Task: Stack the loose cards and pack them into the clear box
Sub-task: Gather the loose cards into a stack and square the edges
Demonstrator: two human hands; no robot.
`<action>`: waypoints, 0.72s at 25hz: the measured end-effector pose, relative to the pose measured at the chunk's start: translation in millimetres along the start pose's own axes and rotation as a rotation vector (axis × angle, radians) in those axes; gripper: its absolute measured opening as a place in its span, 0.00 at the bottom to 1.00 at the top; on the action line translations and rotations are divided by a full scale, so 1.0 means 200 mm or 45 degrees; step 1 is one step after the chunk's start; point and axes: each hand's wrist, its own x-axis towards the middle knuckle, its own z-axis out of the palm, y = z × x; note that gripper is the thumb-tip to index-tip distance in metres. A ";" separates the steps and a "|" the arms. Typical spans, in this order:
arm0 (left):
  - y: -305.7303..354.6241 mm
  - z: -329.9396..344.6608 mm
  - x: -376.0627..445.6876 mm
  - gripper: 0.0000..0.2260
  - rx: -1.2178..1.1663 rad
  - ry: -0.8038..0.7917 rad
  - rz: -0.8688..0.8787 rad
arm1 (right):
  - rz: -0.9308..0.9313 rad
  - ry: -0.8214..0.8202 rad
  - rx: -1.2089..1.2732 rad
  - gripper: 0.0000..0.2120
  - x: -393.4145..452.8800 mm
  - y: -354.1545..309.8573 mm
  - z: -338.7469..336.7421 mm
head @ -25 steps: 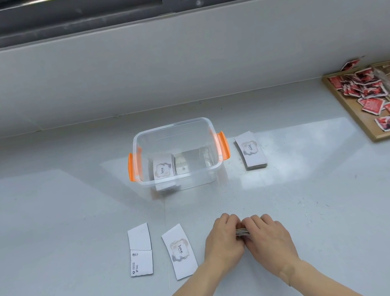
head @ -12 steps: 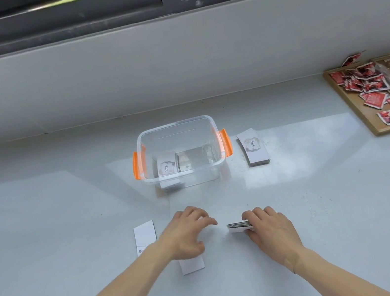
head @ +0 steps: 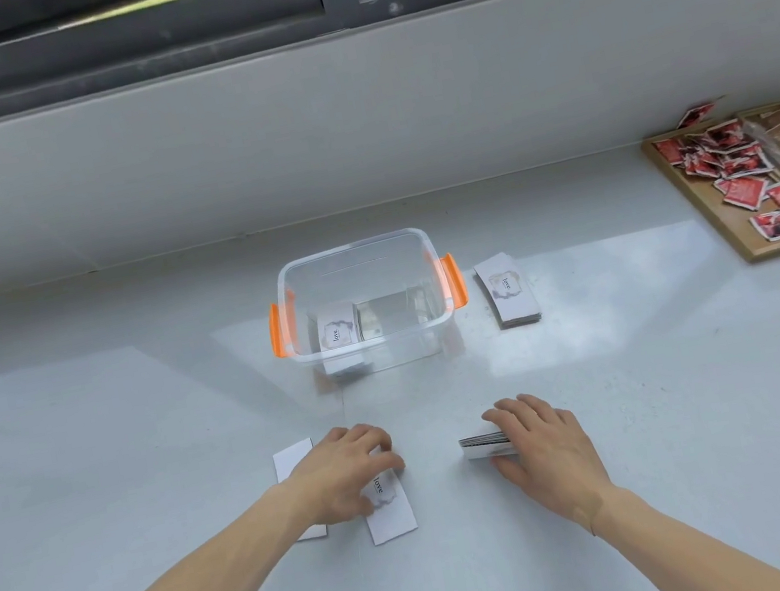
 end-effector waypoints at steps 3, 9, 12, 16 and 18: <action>-0.01 0.00 0.01 0.26 -0.004 -0.002 -0.007 | -0.001 -0.017 -0.027 0.23 0.00 0.01 0.01; -0.01 0.03 -0.02 0.19 -0.098 0.062 -0.099 | -0.004 -0.024 -0.029 0.24 -0.01 0.01 0.03; 0.00 0.04 -0.03 0.13 -0.177 0.036 -0.110 | 0.000 -0.037 -0.034 0.25 0.00 0.02 0.03; 0.03 0.01 0.01 0.11 -0.397 0.140 -0.260 | 0.004 -0.028 -0.006 0.28 0.00 0.01 0.02; 0.08 -0.01 0.05 0.13 -0.509 0.272 -0.390 | 0.008 -0.014 0.009 0.31 -0.01 0.00 0.01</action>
